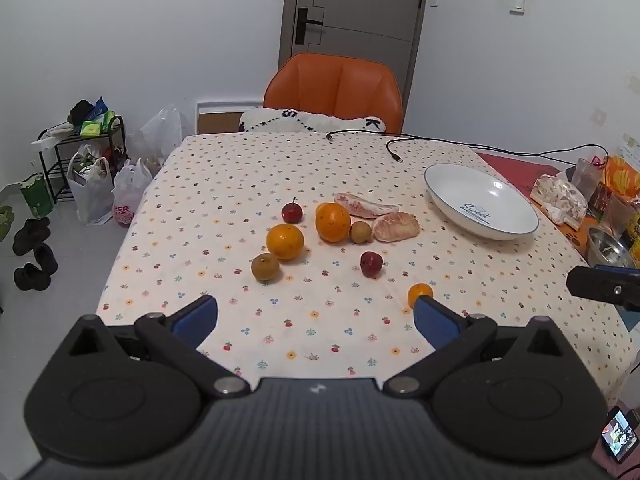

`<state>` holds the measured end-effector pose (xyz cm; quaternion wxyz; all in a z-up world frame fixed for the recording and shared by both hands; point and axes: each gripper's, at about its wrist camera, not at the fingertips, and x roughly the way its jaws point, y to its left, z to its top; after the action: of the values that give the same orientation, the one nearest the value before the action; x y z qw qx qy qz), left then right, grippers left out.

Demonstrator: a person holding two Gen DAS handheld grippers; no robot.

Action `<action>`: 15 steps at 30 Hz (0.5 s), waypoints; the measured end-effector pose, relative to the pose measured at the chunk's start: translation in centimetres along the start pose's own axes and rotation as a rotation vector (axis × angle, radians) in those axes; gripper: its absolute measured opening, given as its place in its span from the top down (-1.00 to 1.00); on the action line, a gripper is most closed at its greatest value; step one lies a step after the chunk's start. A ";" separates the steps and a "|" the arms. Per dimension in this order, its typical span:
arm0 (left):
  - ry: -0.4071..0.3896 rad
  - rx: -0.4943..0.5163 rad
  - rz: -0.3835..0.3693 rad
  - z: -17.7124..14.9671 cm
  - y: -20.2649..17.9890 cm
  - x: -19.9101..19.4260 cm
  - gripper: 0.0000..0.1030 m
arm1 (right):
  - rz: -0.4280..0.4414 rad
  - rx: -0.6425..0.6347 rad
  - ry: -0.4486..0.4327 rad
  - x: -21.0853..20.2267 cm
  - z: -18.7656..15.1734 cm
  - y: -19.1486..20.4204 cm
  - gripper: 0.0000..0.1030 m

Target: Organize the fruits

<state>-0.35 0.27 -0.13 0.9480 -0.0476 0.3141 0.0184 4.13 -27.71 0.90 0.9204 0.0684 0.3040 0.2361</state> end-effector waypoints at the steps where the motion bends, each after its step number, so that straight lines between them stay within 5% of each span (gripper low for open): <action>1: 0.003 0.000 0.001 0.1 0.0 0.1 -1.00 | -0.004 -0.004 -0.005 0.1 -0.1 0.1 -1.00; 15: 0.009 -0.019 -0.003 0.2 0.5 -0.1 -1.00 | 0.006 -0.002 0.007 -0.2 0.2 -0.1 -1.00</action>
<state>-0.28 0.82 0.05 0.9461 -0.0572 0.3180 0.0199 4.13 -27.86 1.15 0.9188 0.0673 0.3068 0.2393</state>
